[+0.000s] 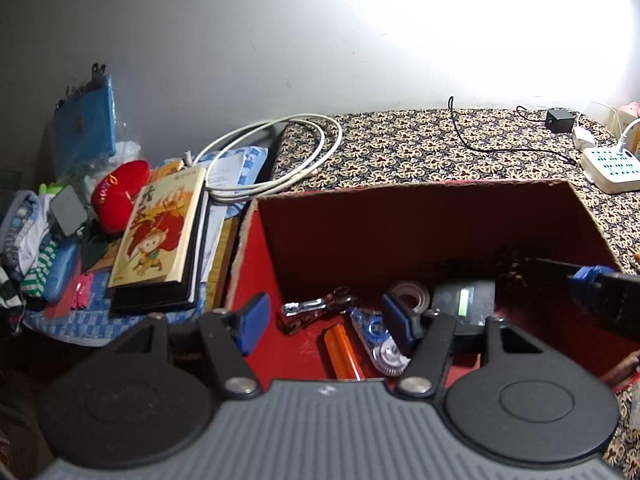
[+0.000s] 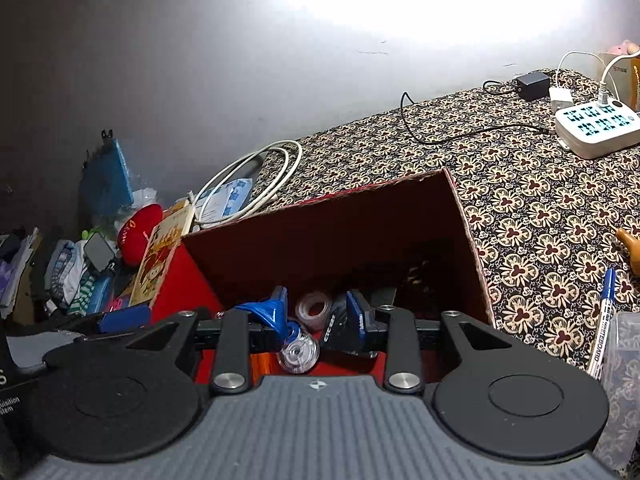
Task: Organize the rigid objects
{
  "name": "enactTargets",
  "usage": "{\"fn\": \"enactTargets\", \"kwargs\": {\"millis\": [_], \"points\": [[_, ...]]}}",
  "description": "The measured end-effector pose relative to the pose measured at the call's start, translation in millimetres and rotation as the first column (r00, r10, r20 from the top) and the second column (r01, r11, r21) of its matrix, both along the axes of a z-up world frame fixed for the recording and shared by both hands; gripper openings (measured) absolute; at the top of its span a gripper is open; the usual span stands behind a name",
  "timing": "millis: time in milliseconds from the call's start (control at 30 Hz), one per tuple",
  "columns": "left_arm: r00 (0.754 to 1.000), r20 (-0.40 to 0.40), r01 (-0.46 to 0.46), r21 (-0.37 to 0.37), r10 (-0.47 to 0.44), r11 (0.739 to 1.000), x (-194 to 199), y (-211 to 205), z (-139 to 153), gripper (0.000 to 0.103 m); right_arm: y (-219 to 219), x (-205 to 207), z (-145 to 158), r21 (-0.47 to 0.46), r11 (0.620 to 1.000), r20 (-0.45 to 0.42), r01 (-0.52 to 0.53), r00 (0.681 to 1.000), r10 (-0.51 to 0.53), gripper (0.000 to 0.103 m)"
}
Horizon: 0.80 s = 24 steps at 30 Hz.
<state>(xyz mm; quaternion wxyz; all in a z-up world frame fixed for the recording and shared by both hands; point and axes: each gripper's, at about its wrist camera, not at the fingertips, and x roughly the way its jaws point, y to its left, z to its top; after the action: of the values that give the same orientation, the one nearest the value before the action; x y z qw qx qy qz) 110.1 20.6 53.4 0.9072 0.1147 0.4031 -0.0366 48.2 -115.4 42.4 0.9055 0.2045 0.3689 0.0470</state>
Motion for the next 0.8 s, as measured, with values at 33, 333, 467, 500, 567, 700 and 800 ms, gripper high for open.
{"fn": "enactTargets", "kwargs": {"millis": [33, 333, 467, 500, 567, 700, 800], "points": [[1.0, 0.004, -0.001, -0.003, 0.001, 1.0, -7, 1, 4, 0.065, 2, -5, 2, -0.002, 1.0, -0.002, -0.011, 1.0, 0.011, 0.016], [1.0, -0.011, -0.013, 0.004, 0.013, 1.0, -55, 9, 16, 0.066, 5, -43, 3, -0.045, 0.996, -0.047, -0.077, 0.996, 0.074, 0.017], [0.998, -0.052, -0.026, -0.001, 0.025, 1.0, -66, 11, 8, 0.066, 4, -50, -5, -0.048, 0.995, -0.098, -0.088, 0.992, 0.083, 0.017], [0.997, -0.065, -0.03, 0.002, 0.03, 1.0, -68, 11, 5, 0.066, 4, -51, -6, -0.054, 0.995, -0.11, -0.089, 0.99, 0.083, 0.017], [0.997, -0.066, -0.041, 0.002, 0.041, 0.999, -74, 11, 1, 0.067, 6, -53, -8, -0.068, 0.993, -0.128, -0.1, 0.988, 0.09, 0.017], [0.992, -0.116, -0.047, -0.001, 0.047, 0.999, -77, 10, -3, 0.066, 10, -58, -10, -0.061, 0.99, -0.157, -0.13, 0.98, 0.119, 0.017], [0.992, -0.119, -0.041, 0.01, 0.042, 0.999, -83, 6, -5, 0.067, 11, -59, -11, -0.068, 0.988, -0.164, -0.139, 0.978, 0.126, 0.017]]}}
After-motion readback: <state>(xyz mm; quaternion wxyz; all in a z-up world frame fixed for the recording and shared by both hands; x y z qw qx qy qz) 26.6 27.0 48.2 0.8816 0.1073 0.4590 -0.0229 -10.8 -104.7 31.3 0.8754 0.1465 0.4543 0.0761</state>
